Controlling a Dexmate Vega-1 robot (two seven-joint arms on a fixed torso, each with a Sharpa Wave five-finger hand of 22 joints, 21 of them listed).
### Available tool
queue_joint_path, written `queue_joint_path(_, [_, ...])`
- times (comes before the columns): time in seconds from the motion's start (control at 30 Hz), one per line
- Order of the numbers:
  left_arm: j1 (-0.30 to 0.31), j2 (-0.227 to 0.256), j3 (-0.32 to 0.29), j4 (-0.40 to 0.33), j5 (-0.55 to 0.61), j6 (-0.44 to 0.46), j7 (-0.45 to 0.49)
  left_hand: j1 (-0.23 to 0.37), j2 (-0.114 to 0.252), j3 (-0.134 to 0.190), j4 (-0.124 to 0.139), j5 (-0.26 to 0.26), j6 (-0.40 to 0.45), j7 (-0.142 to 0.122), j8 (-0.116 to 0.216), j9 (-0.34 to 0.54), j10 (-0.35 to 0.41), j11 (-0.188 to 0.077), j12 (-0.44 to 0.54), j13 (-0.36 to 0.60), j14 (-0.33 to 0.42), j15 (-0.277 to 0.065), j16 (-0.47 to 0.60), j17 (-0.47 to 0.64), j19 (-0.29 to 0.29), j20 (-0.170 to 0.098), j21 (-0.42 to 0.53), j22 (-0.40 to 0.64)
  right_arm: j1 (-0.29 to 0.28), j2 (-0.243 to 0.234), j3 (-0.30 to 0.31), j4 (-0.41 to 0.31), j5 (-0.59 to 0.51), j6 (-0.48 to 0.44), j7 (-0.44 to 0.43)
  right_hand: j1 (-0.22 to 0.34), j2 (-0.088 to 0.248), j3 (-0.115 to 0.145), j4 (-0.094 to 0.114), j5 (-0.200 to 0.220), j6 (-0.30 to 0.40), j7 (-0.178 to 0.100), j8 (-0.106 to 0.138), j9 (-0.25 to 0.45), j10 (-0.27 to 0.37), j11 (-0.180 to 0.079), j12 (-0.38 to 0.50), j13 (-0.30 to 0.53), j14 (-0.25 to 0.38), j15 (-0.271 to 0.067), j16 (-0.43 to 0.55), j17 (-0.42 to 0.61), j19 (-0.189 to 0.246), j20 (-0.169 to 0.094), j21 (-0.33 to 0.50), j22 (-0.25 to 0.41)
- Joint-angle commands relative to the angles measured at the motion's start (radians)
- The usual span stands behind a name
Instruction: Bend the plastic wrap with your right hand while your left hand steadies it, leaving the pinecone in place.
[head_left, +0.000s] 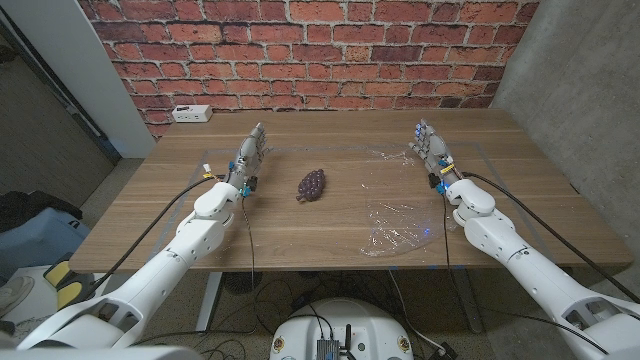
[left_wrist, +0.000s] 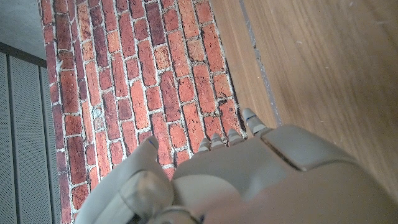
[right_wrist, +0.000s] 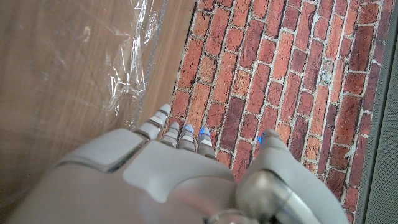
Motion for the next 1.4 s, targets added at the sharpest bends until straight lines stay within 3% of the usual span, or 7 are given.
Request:
queue_joint_path(0.03, [0.0,-0.001,0.01,-0.008,0.007,-0.012,-0.01,0.01,0.002,0.007,-0.001,0.007,-0.104,-0.002,0.004,0.005,-0.142,-0.01,0.006,0.002,-0.149,-0.001,0.007,0.004,-0.144,0.012,0.003,0.002,-0.004,0.002,0.002,0.003,0.003,-0.002,-0.001,0.008,-0.002,0.007,-0.001,0.006,0.005,0.005,0.005,0.005,0.004,0.007,0.005,0.001,-0.007,-0.001,0.003,0.002,0.005,0.006,0.005,0.004])
queue_joint_path(0.33, [-0.02,0.004,0.014,0.002,0.006,-0.012,-0.041,0.014,0.002,0.008,-0.006,0.006,-0.087,-0.003,0.009,0.005,-0.12,0.008,0.011,0.002,-0.126,-0.002,0.012,0.004,-0.119,0.011,0.001,0.002,0.0,0.001,0.007,0.007,0.001,0.016,0.005,0.01,-0.001,0.009,-0.004,0.006,0.007,0.003,0.005,0.005,0.019,0.024,0.009,0.001,0.0,0.003,0.004,0.002,0.01,0.009,0.006,0.004])
queue_joint_path(0.53, [-0.052,0.008,0.008,0.017,-0.033,0.025,-0.089,0.02,-0.001,0.007,-0.013,0.004,-0.053,-0.007,0.014,0.004,-0.092,0.006,0.015,0.002,-0.111,0.008,0.011,0.003,-0.114,0.034,-0.008,0.002,-0.022,0.011,0.034,0.004,0.038,0.05,0.014,0.011,-0.001,0.01,-0.005,0.006,0.012,0.003,0.007,0.005,0.027,0.029,0.012,0.001,0.003,0.006,0.004,0.001,0.012,0.012,0.006,0.004])
queue_joint_path(0.6, [-0.054,0.017,0.019,0.002,0.018,0.01,-0.054,0.021,-0.001,0.007,-0.014,0.004,-0.051,-0.009,0.014,0.005,-0.088,0.01,0.016,0.002,-0.111,0.009,0.01,0.003,-0.117,0.033,-0.011,0.003,-0.041,0.005,0.041,-0.013,0.028,0.063,-0.004,0.011,-0.001,0.01,-0.006,0.006,0.016,0.0,0.008,0.005,0.029,0.032,0.012,0.002,0.003,0.007,0.004,0.001,0.012,0.014,0.006,0.004])
queue_joint_path(0.93, [-0.069,0.016,0.051,-0.007,0.064,-0.007,-0.065,0.029,0.0,0.011,-0.023,0.001,-0.025,-0.011,0.017,0.005,-0.065,0.026,0.019,0.002,-0.099,0.008,0.01,0.003,-0.101,0.033,-0.015,0.003,-0.113,-0.033,0.079,-0.086,0.044,0.053,-0.05,0.016,-0.001,0.012,-0.011,0.006,0.03,-0.008,0.011,0.005,0.051,0.034,0.018,0.002,0.016,0.012,0.006,0.0,0.018,0.026,0.006,0.004])
queue_joint_path(1.1, [-0.105,0.022,0.063,-0.007,0.033,0.04,-0.133,0.035,0.002,0.013,-0.028,-0.001,-0.007,-0.015,0.019,0.005,-0.054,0.028,0.02,0.002,-0.093,0.01,0.01,0.002,-0.096,0.036,-0.019,0.003,-0.129,-0.068,0.099,-0.131,0.049,0.016,-0.069,0.017,-0.001,0.013,-0.013,0.006,0.035,-0.003,0.012,0.006,0.057,0.034,0.019,0.002,0.019,0.014,0.006,0.0,0.018,0.027,0.006,0.004])
queue_joint_path(1.4, [-0.171,0.05,0.103,-0.032,0.088,0.072,-0.182,0.041,0.004,0.015,-0.033,-0.003,-0.005,-0.014,0.014,0.005,-0.056,0.03,0.015,0.002,-0.095,0.01,0.006,0.002,-0.095,0.036,-0.026,0.003,-0.166,-0.099,0.128,-0.205,0.038,0.011,-0.111,0.018,-0.001,0.014,-0.014,0.006,0.035,0.001,0.011,0.006,0.061,0.033,0.019,0.002,0.02,0.014,0.005,0.0,0.017,0.03,0.005,0.004])
